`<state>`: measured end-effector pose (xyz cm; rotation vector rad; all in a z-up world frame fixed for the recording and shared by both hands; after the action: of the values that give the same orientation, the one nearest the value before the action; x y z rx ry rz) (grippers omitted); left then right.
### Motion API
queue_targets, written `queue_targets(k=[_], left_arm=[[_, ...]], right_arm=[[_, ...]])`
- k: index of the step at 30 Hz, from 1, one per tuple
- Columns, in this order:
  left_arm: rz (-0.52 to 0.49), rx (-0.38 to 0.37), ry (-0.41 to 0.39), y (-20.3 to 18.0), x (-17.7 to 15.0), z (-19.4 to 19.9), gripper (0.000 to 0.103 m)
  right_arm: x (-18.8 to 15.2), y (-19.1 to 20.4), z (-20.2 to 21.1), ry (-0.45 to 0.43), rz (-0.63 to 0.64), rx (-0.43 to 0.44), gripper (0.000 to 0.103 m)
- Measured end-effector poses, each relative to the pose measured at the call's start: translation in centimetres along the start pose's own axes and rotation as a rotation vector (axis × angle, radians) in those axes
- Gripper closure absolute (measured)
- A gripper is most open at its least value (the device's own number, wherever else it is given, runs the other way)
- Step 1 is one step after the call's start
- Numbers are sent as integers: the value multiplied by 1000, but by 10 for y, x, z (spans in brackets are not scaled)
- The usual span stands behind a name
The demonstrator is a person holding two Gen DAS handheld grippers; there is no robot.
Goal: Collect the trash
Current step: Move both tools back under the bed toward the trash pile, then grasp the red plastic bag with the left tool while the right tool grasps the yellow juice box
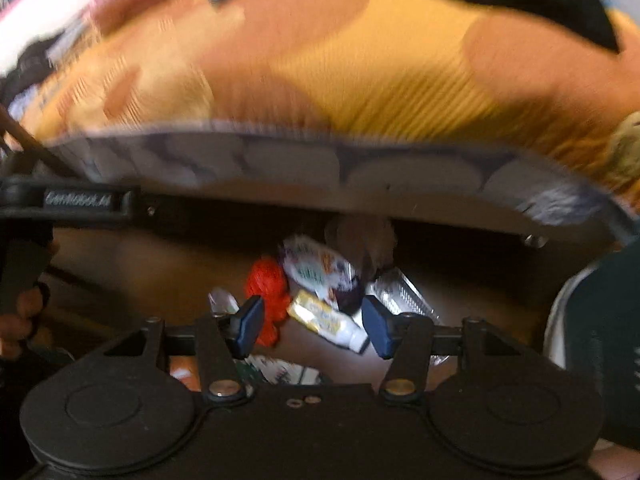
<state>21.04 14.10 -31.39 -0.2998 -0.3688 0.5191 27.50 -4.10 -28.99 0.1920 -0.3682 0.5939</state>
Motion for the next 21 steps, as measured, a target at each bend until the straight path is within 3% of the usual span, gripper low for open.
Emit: queue_targets(k=[8, 21], left_arm=[[46, 119, 167, 63, -7, -100, 4], [137, 169, 350, 125, -28, -216, 4]], right_arm=[[-18, 25, -99, 120, 212, 13, 49], [-64, 48, -234, 256, 536, -21, 49]])
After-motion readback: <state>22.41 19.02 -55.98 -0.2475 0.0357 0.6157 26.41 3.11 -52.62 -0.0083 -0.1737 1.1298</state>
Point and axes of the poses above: each gripper's, at about its wrist camera, not at the fingertips, and z roughly against the way its jaws point, y to its left, x to its top, the point moved 8 cm from there along -z, roughly the way its jaws point, and after that the axes turned 11 degrees about -x, right-handed, at the moved point
